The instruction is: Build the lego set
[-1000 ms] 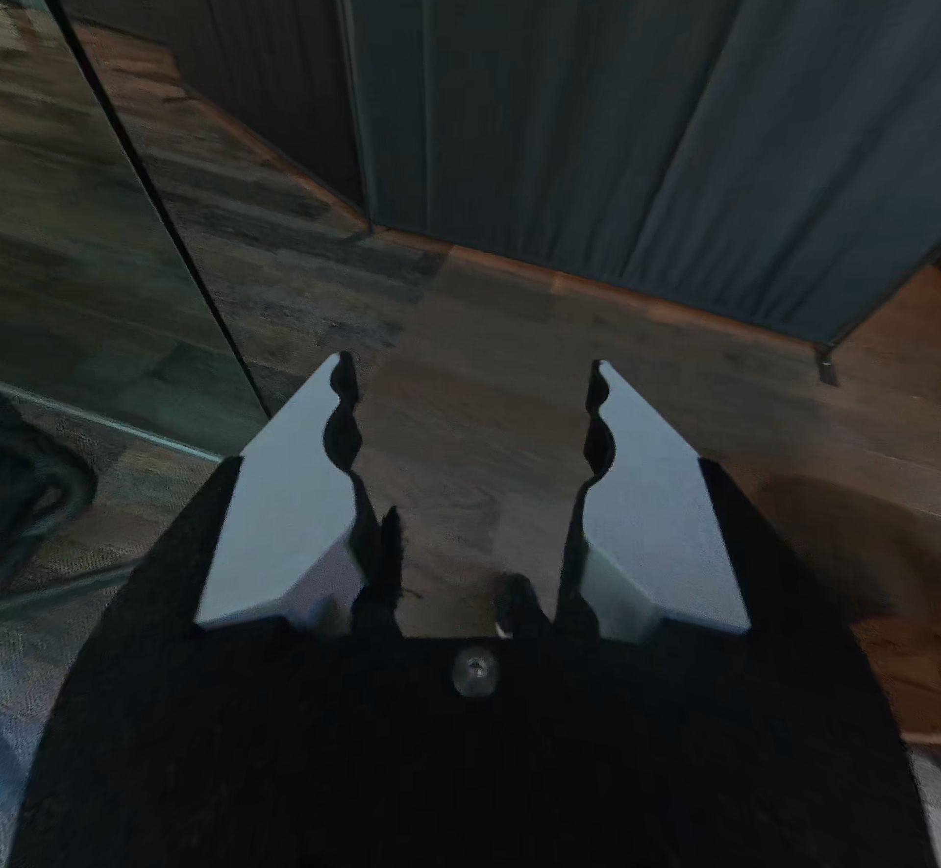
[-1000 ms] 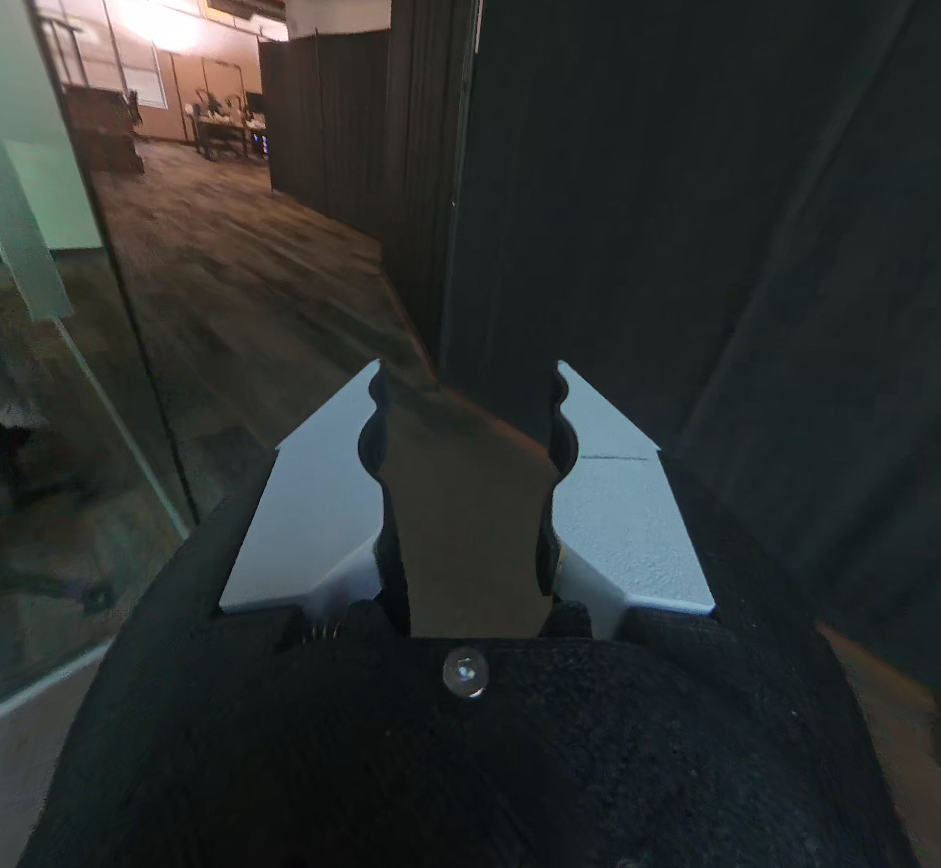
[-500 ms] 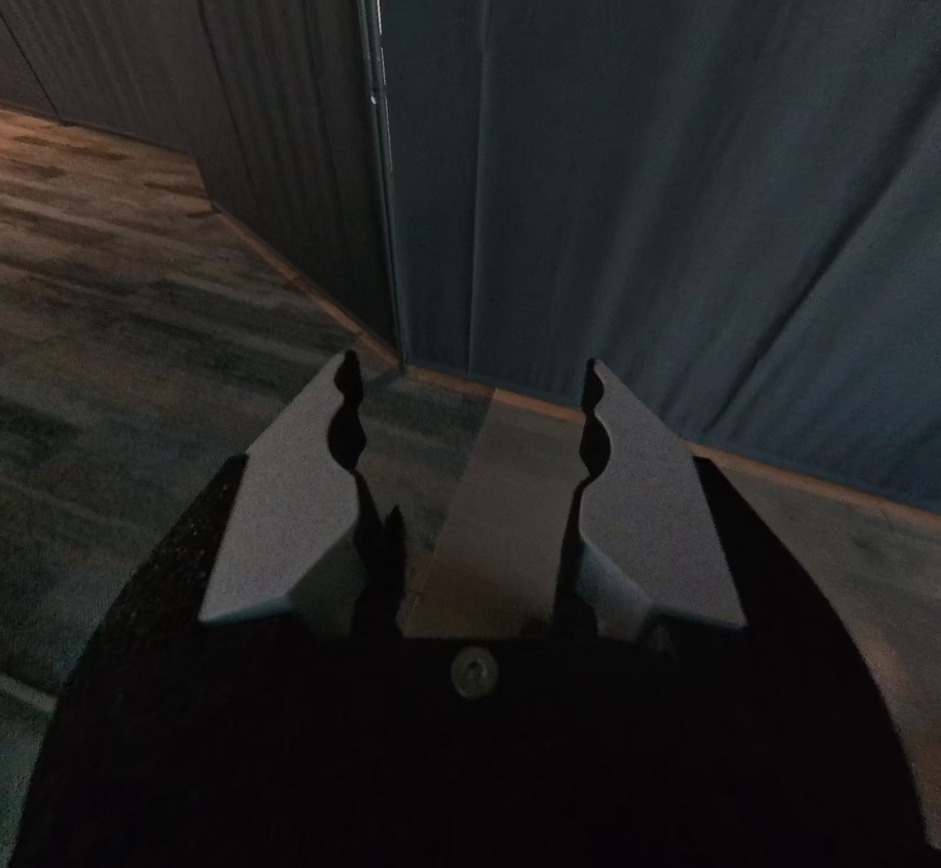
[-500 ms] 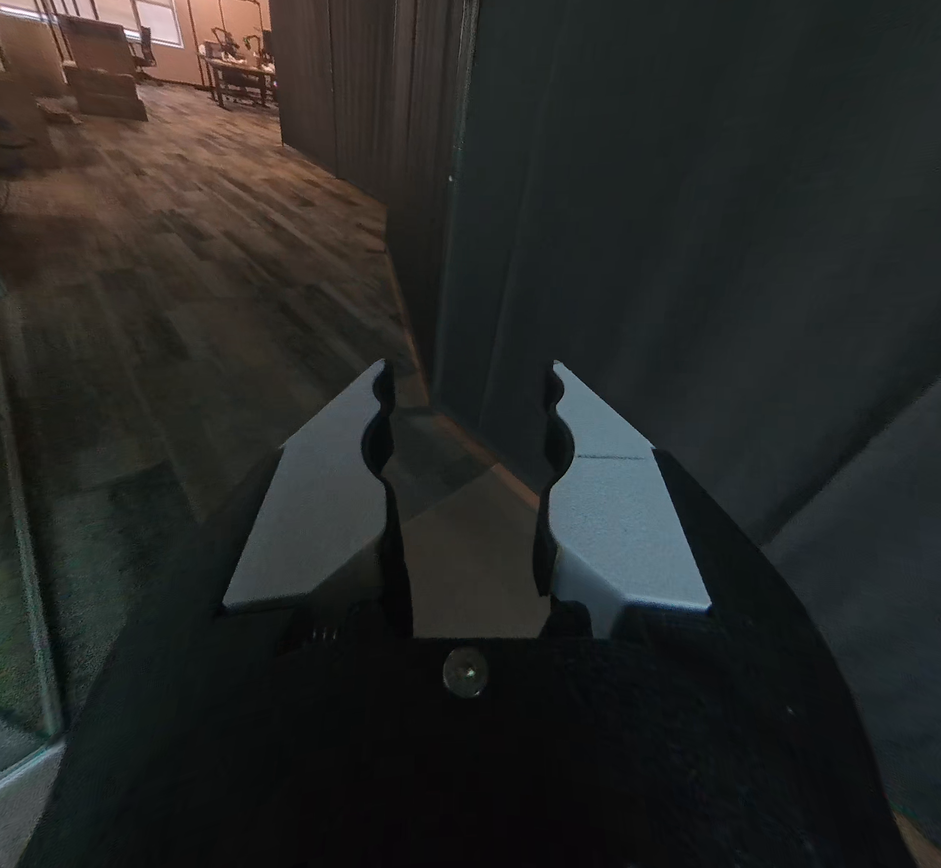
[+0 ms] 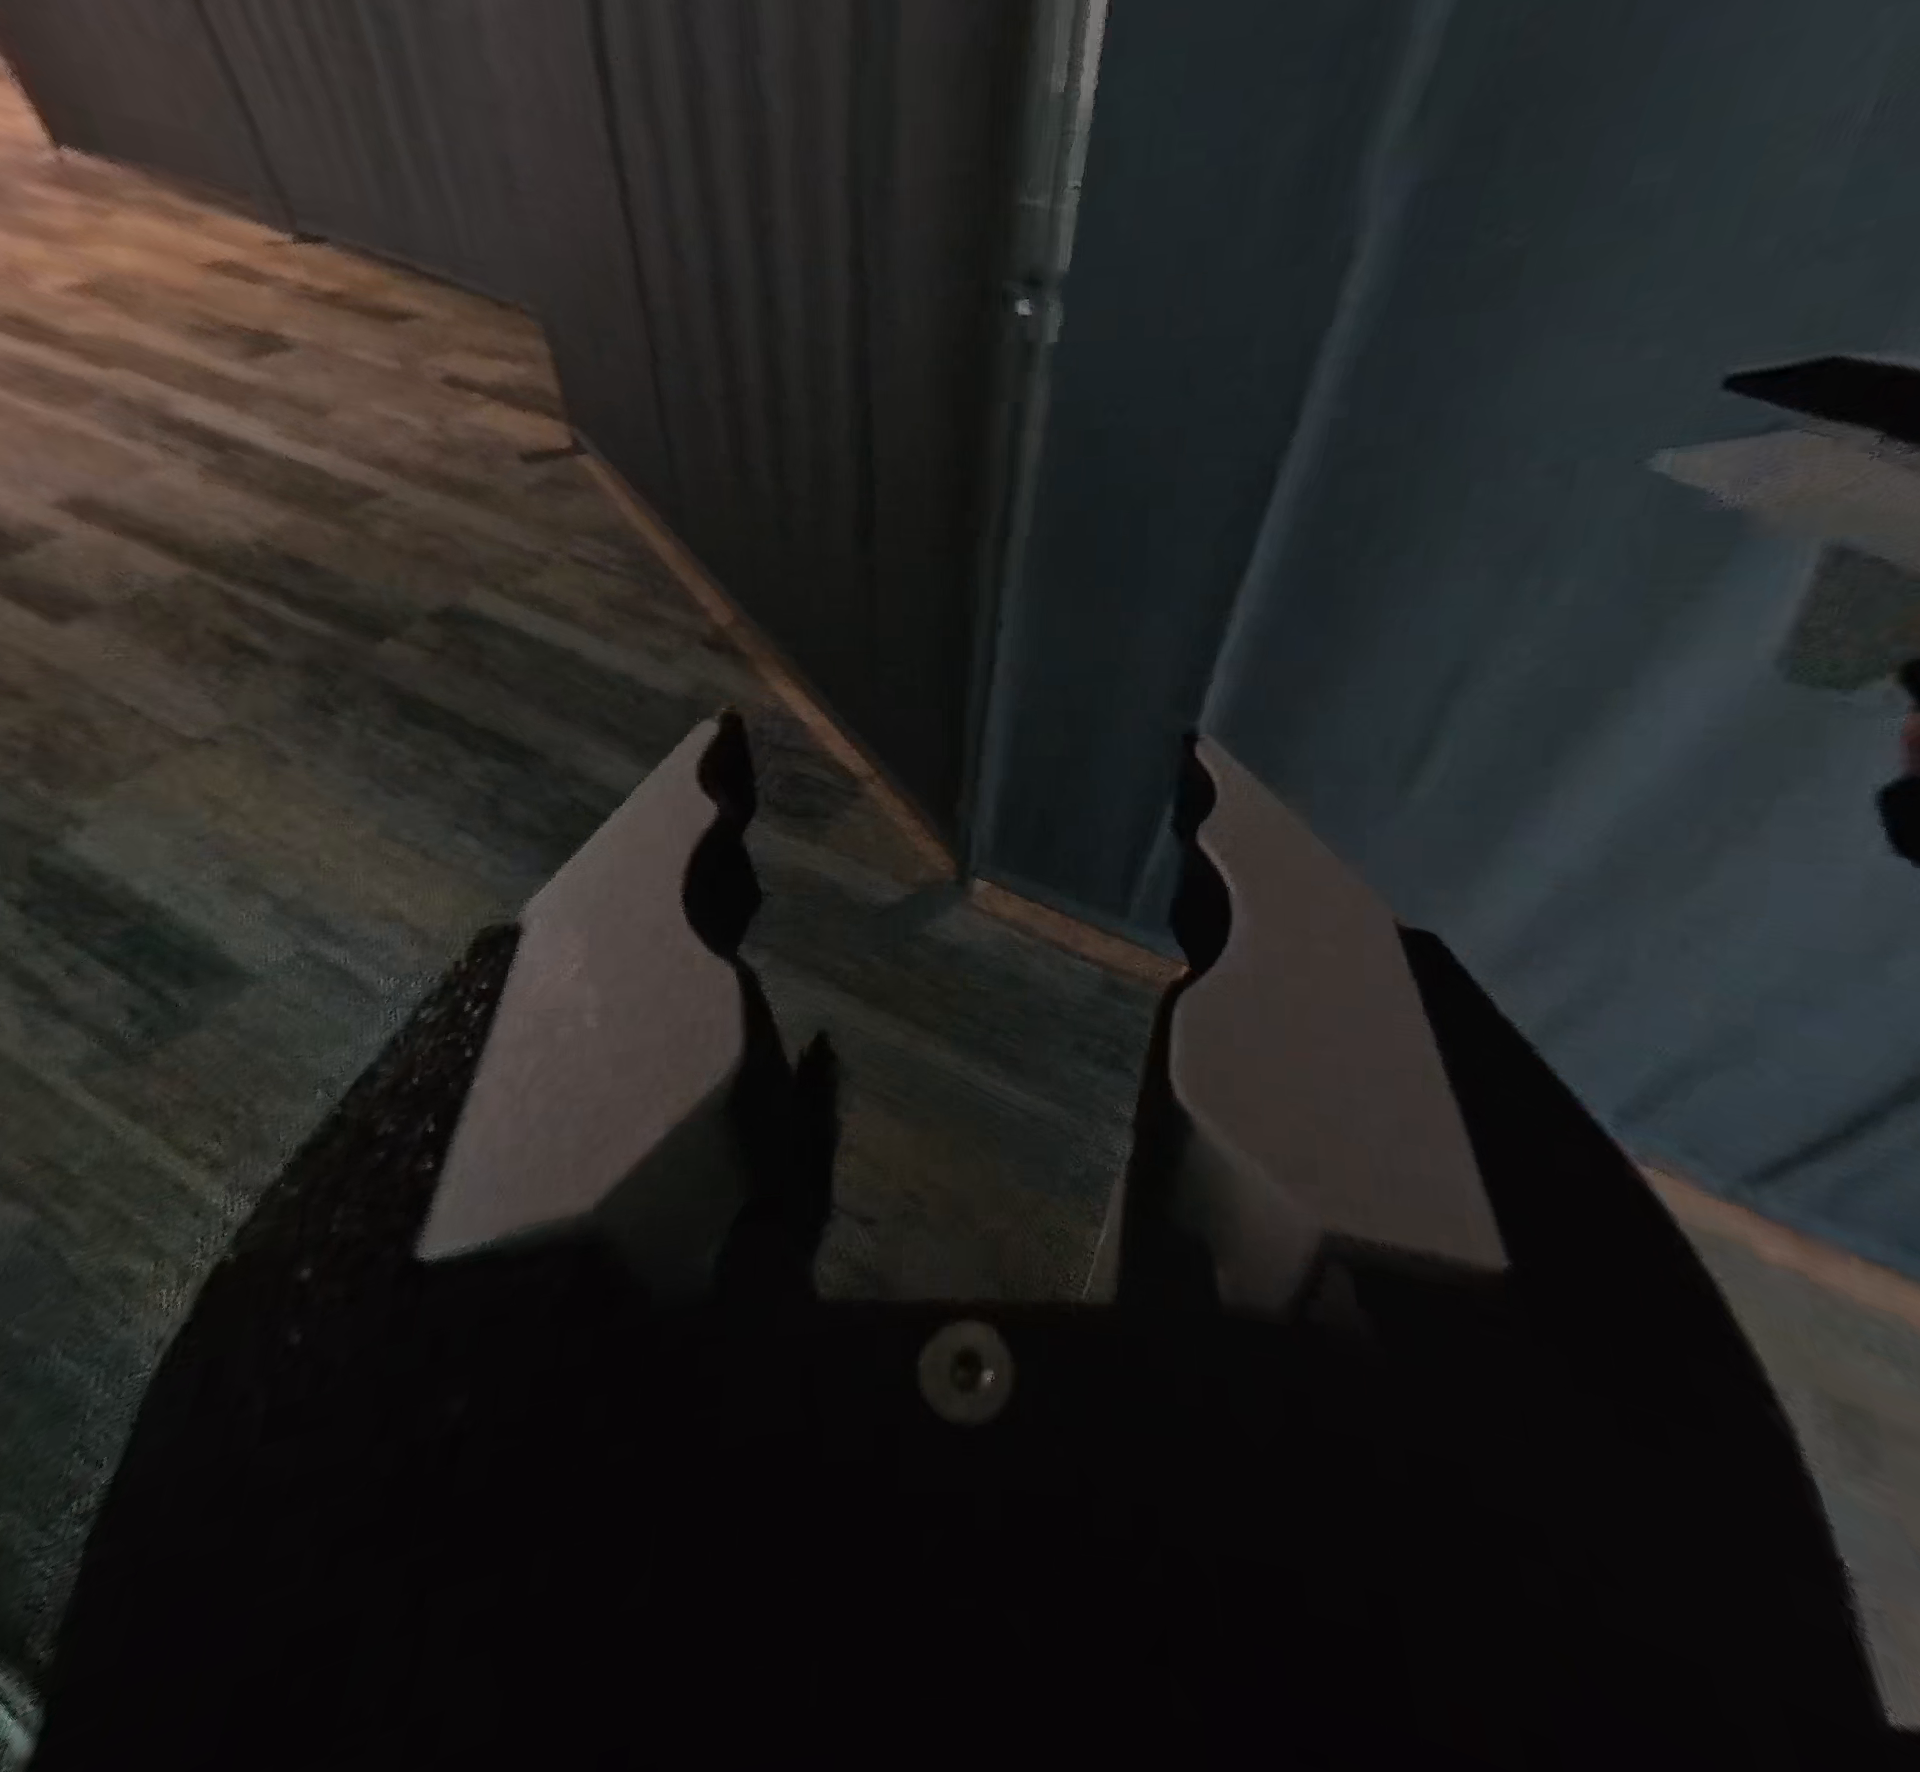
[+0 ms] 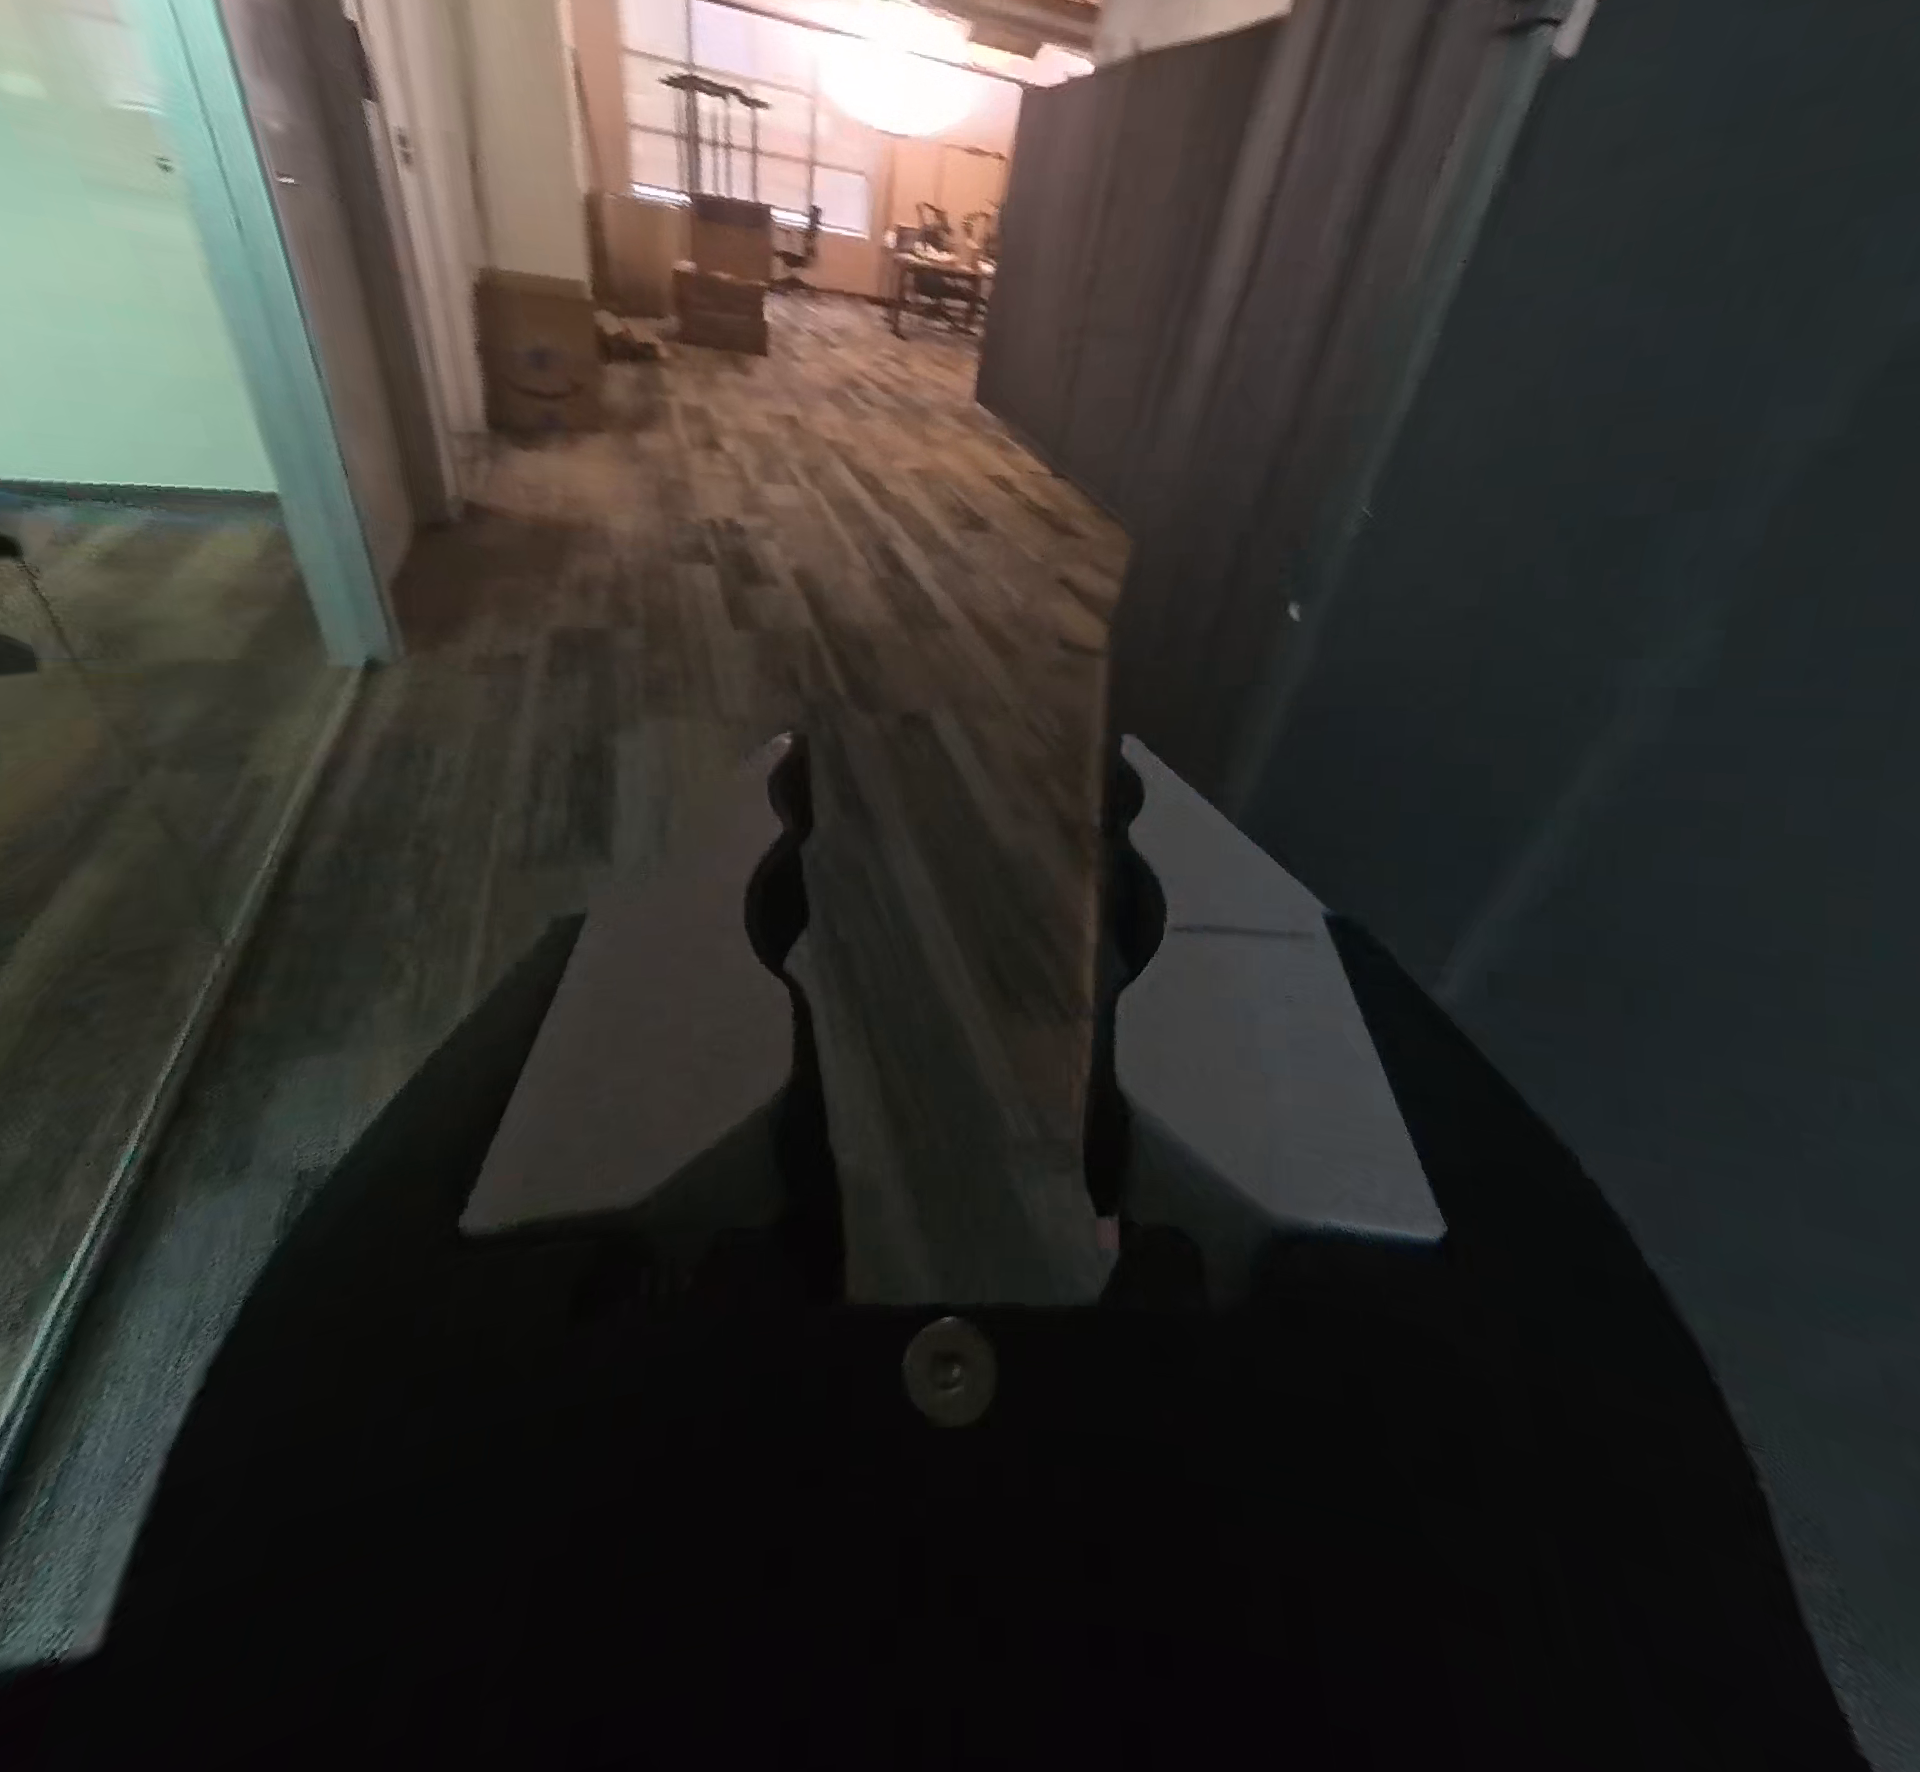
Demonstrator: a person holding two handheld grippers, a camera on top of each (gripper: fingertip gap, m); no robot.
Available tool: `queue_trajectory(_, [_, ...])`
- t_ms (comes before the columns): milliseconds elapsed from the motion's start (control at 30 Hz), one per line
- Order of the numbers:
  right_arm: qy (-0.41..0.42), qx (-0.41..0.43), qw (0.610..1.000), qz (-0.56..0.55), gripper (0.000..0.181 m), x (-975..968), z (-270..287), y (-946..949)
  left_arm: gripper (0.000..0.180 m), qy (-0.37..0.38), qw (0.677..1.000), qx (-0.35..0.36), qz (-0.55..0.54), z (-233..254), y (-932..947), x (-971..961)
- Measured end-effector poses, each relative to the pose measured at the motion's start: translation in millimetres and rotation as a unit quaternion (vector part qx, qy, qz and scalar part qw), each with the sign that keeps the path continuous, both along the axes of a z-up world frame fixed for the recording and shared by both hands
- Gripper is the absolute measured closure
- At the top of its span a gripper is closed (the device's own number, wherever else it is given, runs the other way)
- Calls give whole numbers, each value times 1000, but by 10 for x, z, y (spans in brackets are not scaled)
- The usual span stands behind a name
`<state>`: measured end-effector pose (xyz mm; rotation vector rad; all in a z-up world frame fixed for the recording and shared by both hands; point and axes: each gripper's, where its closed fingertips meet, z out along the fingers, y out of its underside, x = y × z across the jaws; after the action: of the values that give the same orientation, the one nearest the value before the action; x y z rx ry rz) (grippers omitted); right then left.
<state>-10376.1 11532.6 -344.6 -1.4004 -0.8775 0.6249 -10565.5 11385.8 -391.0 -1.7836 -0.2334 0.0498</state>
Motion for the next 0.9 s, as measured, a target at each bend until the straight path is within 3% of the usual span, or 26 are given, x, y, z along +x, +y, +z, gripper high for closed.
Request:
queue_trajectory(167, [7, 26, 1000, 4, 135, -1433, -40, 895, 123, 26, 999, -24, 35, -198, 517, -1263])
queue_trajectory(300, [-16, 39, 999, -15, 158, -2505, -105, 1534, 134, 13, 1000, -26, 10, -273, 1147, -2307])
queue_trajectory(467, [-20, 27, 999, 30, 179, -3867, 171, 2234, 148, -22, 999, -13, -29, 17, 1985, -3472])
queue_trajectory(633, [-36, 19, 998, 37, 181, -5007, 170, 3049, 176, 4, 1000, -11, -20, 115, 2751, -4589])
queue_trajectory(900, [-46, 18, 998, 38, 181, -6956, -172, 4473, 179, 22, 1000, -1, -11, -69, 4187, -6606])
